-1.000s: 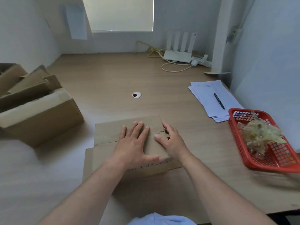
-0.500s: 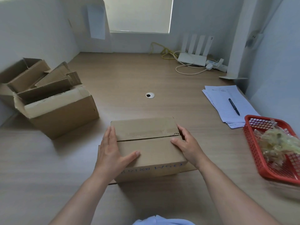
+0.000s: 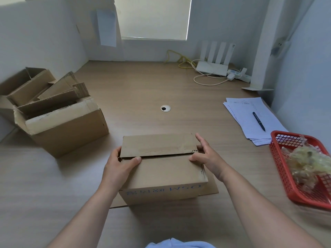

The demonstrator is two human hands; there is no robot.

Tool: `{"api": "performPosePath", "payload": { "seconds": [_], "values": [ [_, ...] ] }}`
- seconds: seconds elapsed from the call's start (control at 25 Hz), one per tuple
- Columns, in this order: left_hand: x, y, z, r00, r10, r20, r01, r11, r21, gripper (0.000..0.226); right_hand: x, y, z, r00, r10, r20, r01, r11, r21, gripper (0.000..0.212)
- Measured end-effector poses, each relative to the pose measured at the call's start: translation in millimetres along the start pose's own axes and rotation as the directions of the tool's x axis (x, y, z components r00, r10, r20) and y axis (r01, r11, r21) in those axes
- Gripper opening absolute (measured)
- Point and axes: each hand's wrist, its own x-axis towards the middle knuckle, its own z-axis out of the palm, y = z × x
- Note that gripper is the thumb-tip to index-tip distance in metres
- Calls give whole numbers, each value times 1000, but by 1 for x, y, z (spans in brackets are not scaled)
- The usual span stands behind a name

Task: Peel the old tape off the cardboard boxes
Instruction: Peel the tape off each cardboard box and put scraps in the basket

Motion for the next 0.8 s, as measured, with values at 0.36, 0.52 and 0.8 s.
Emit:
{"api": "performPosePath", "payload": {
  "seconds": [0.36, 0.52, 0.8],
  "values": [
    [18, 27, 3, 989, 26, -145, 16, 959, 281, 71, 29, -8, -5, 989, -60, -134, 49, 996, -80, 18],
    [11, 28, 20, 992, 68, -109, -36, 963, 269, 65, 43, -14, -1, 926, -101, -365, 90, 995, -47, 43],
    [23, 22, 17, 989, -139, -39, 134, 985, -111, 35, 43, -7, -10, 964, -6, -265, 103, 930, 353, 32]
  ]
}}
